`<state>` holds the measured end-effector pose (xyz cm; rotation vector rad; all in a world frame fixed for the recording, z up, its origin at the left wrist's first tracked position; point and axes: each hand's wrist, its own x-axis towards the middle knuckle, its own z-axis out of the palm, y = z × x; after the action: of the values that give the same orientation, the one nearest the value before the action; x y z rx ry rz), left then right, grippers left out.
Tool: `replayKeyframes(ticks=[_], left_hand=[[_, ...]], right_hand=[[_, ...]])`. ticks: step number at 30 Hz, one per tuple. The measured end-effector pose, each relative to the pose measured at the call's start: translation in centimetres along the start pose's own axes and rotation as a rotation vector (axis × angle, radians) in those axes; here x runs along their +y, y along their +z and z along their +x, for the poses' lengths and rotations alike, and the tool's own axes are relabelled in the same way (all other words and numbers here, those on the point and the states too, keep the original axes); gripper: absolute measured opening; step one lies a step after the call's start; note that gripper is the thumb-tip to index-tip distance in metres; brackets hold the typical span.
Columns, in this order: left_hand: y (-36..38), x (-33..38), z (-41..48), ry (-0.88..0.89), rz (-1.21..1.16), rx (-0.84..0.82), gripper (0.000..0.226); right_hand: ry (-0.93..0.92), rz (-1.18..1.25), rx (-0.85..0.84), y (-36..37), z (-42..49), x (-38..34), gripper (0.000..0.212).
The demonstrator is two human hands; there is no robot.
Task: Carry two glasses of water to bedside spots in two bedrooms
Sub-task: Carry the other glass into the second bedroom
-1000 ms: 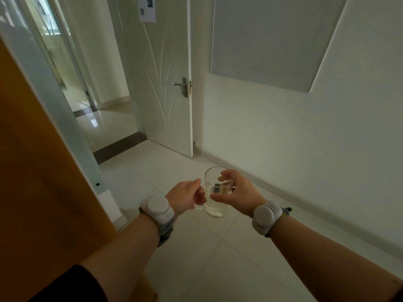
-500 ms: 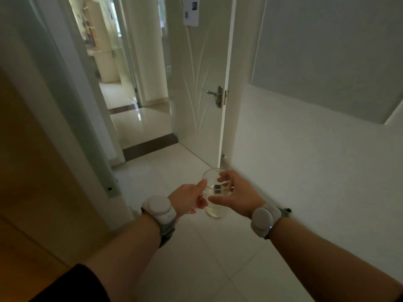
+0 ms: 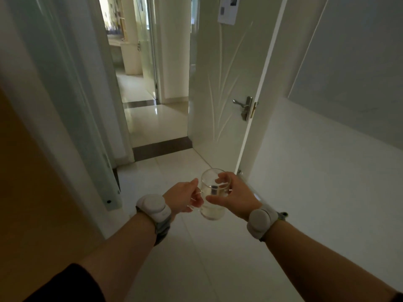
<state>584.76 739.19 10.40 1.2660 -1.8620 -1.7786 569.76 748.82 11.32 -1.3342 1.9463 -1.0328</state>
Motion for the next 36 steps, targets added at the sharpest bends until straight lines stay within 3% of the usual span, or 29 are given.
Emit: replayKeyframes(ticks=[14,27,36], left_hand=[[-6.5,5.1,16.7,0.057,0.045,0.113,0.027],[-9.7,12.5,33.2,-0.025,-0.029,0.315,0.024],[-16.3,14.8,42.2,-0.058,-0.041,0.346,0.022]], right_hand=[[-0.05,0.043,-0.059,-0.9,20.7,0.6,0.075],[-0.205,0.051,-0.231,-5.5,42.4,1.2,0.065],[-0.266,0.044,-0.317,-2.4,56.1,-0.1,0.061]])
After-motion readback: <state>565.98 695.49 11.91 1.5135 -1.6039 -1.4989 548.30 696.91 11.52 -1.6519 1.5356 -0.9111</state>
